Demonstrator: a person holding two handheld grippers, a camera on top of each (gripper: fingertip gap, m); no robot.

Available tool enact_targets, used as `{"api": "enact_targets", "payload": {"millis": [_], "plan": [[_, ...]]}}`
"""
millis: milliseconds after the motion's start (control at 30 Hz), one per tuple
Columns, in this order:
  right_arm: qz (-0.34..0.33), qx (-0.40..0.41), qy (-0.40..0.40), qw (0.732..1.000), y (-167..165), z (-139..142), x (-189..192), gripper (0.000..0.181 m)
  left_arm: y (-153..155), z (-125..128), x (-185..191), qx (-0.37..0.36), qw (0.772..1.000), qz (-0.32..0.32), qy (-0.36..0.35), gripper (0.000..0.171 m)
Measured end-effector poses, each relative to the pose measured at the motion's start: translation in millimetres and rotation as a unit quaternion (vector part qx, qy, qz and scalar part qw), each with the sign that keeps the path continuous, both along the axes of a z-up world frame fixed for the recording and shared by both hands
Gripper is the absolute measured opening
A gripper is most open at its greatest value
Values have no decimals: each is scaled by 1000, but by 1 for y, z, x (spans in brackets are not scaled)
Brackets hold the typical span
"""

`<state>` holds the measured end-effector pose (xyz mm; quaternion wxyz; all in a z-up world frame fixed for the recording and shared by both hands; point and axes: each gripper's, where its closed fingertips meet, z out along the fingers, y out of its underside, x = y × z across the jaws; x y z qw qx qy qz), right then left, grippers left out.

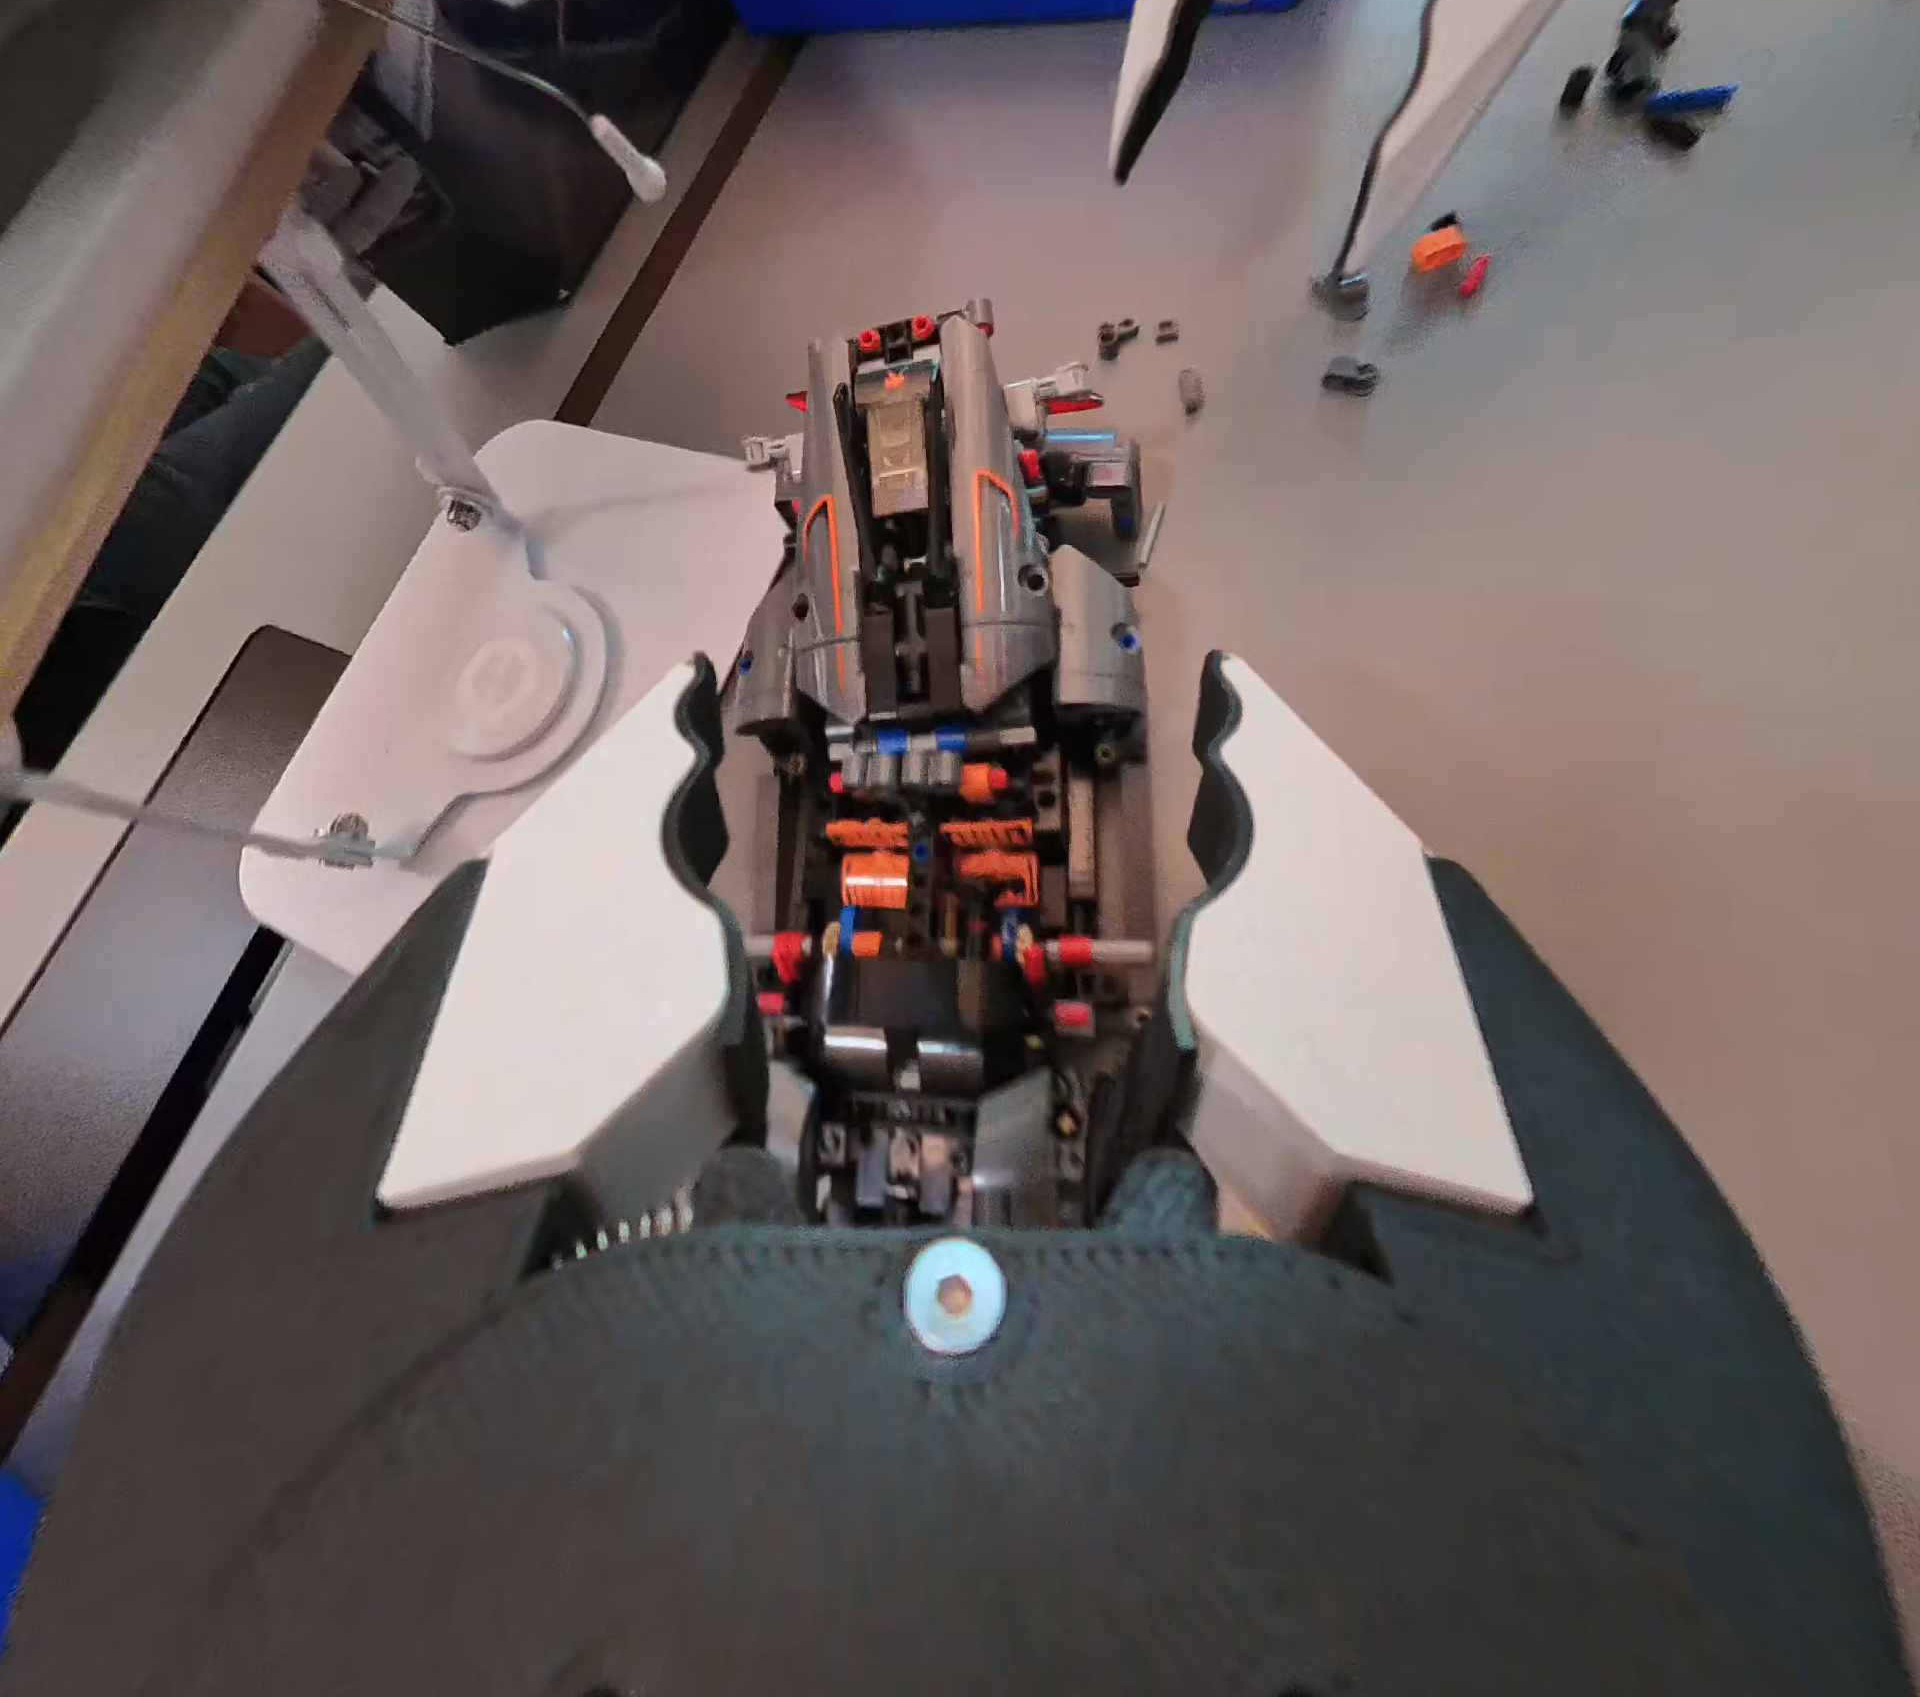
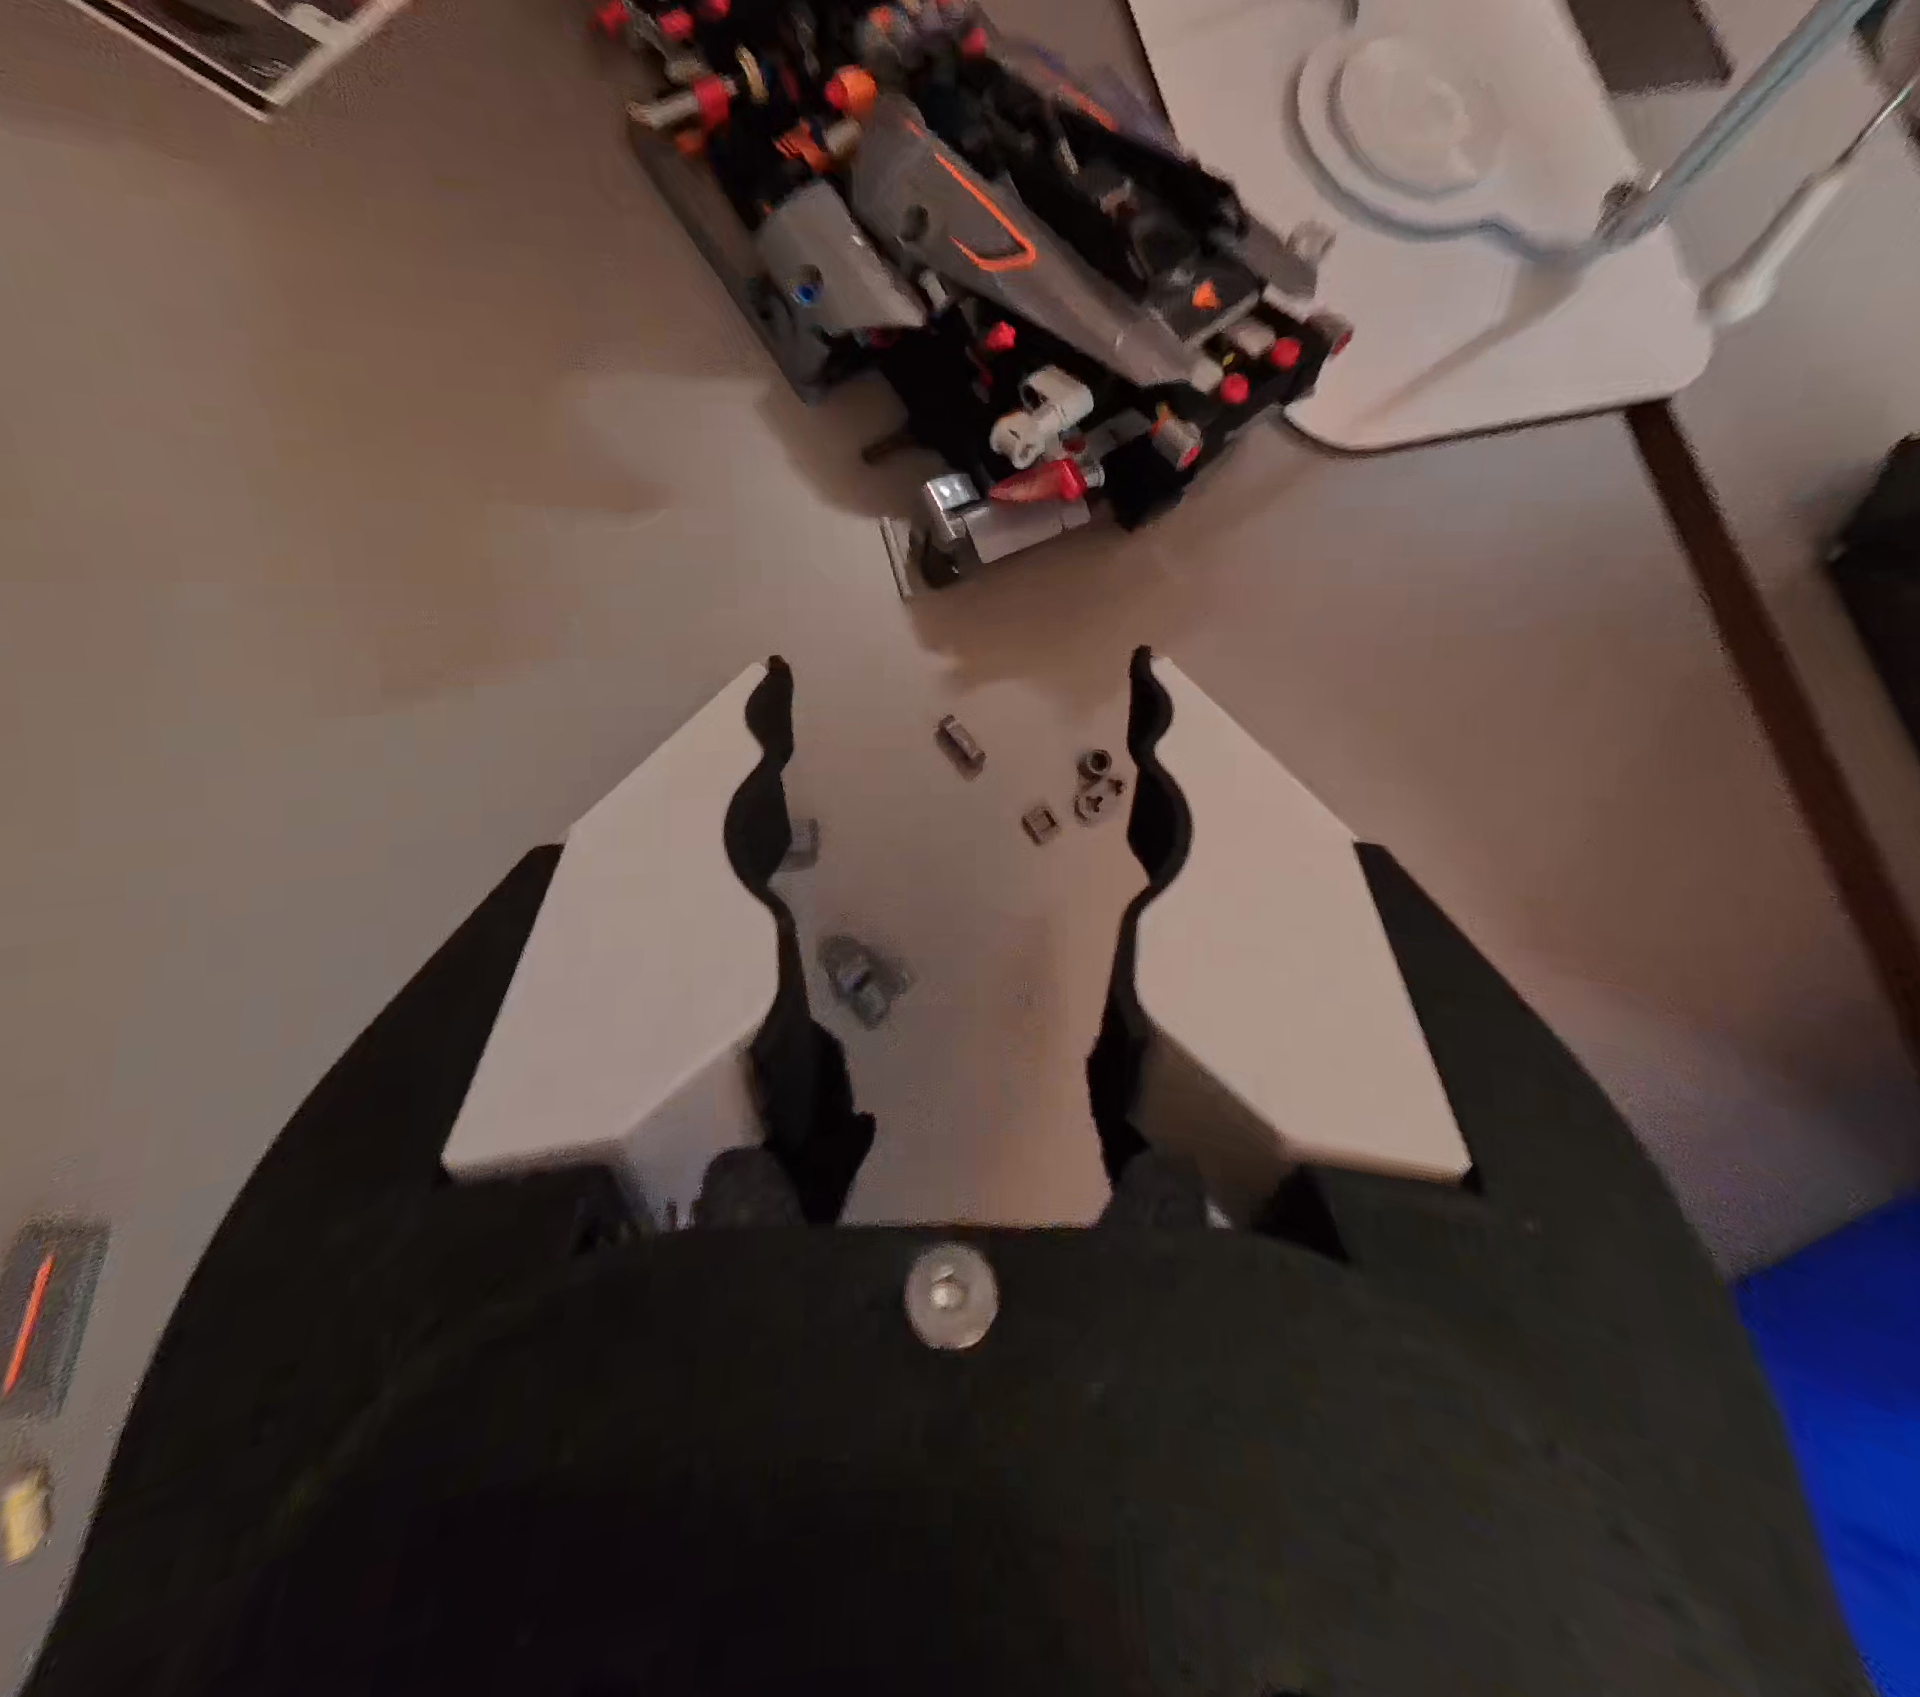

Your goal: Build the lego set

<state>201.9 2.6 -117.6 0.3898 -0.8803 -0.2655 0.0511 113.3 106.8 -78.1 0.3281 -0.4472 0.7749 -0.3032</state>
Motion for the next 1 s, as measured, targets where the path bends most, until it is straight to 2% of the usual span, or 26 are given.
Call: {"api": "enact_targets", "payload": {"millis": [67, 100, 167, 233, 267, 367, 467, 667, 733, 800, 1000], "plan": [[-21, -24, 10, 999, 15, -23, 1, 78, 0, -12, 17, -4, 1000, 1, 26, 89], [-26, -29, 34, 999, 24, -29, -4, 78, 1, -20, 24, -12, 999, 5, 40, 90], [-33, -35, 69, 996, 37, -33, -11, 85, 1, -34, 33, -20, 998, 9, 64, 91], [-47, -40, 55, 997, 45, -38, -11, 86, -1, -44, 39, -21, 997, 10, 77, 91], [-56, -40, 53, 996, 50, -40, -11, 85, -3, -48, 41, -22, 996, 9, 82, 90], [-67, -39, 81, 994, 60, -45, -17, 67, -3, -56, 46, -10, 995, 11, 97, 87], [-65, -39, 67, 995, 64, -51, -15, 55, -2, -55, 48, -6, 995, 8, 103, 82], [-41, -43, 71, 996, 63, -51, -14, 53, -1, -55, 48, -6, 994, -1, 106, 76], [-28, -44, 72, 996, 62, -51, -12, 51, 1, -53, 49, -6, 995, 3, 101, 70], [-22, -45, 77, 996, 60, -51, -10, 44, 2, -54, 49, -12, 995, 6, 99, 70], [-3, -33, 75, 997, 60, -51, -9, 44, 2, -54, 49, -6, 995, -5, 101, 69]]}}
